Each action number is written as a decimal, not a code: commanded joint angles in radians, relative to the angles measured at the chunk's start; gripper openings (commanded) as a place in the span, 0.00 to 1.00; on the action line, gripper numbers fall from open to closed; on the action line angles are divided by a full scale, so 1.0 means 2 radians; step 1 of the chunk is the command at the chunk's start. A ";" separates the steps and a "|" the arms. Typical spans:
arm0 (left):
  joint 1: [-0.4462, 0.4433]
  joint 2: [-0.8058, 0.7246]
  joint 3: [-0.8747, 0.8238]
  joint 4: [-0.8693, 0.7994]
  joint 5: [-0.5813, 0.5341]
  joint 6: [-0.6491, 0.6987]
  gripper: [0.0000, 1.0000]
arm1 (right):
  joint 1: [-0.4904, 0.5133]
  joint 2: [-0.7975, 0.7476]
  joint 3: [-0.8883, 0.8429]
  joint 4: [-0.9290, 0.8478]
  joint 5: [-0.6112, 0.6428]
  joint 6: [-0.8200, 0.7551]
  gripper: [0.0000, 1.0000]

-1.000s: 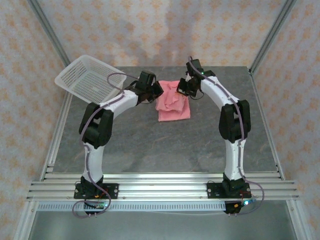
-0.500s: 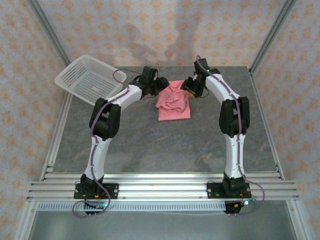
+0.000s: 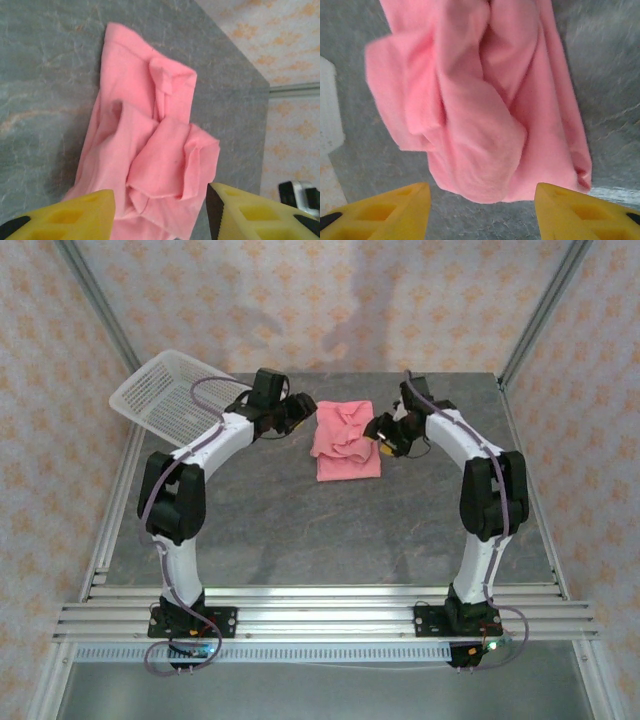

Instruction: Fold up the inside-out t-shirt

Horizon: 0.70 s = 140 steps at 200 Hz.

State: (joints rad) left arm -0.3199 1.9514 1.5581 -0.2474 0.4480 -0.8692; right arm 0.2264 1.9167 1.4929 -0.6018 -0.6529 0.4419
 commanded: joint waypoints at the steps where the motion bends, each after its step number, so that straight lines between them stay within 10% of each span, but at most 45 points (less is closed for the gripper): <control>1: -0.005 0.019 -0.021 -0.019 0.015 0.011 0.51 | 0.011 0.006 -0.008 0.035 -0.011 0.007 0.57; 59: -0.017 0.086 0.027 -0.011 0.031 -0.004 0.46 | 0.021 0.062 0.035 0.046 -0.010 0.021 0.49; 99: -0.024 0.115 0.044 -0.015 0.028 -0.021 0.30 | 0.021 0.074 0.056 0.041 -0.007 0.028 0.14; 140: -0.029 0.098 0.031 0.009 0.021 -0.029 0.00 | 0.020 0.068 0.055 0.039 -0.005 0.041 0.01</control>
State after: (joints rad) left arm -0.3733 2.1834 1.6184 -0.2649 0.4934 -0.9173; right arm 0.2630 2.0617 1.5761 -0.5217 -0.6704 0.4992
